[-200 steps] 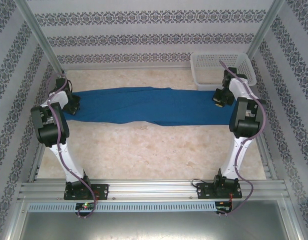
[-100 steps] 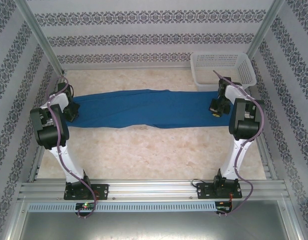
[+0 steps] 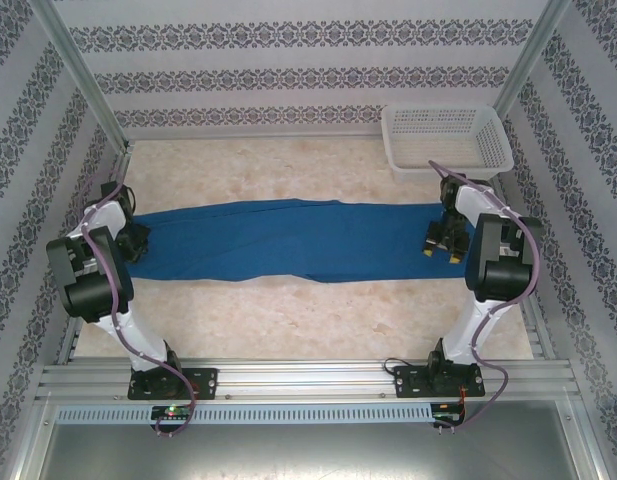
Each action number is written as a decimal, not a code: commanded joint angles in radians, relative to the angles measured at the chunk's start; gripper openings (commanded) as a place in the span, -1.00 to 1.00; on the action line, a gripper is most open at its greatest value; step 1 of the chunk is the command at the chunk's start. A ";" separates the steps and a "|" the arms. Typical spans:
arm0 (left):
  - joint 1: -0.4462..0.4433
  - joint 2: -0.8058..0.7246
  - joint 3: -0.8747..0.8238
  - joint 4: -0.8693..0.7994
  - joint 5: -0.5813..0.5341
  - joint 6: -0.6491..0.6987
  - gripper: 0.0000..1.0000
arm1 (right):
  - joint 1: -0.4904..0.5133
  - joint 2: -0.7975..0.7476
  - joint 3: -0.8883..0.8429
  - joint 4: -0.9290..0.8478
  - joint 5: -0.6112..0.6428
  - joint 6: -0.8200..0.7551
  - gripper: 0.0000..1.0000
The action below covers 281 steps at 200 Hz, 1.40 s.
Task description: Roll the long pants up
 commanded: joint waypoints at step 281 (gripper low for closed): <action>0.003 -0.286 -0.054 0.040 0.163 0.022 1.00 | -0.306 0.298 0.339 0.083 -0.060 -0.287 0.82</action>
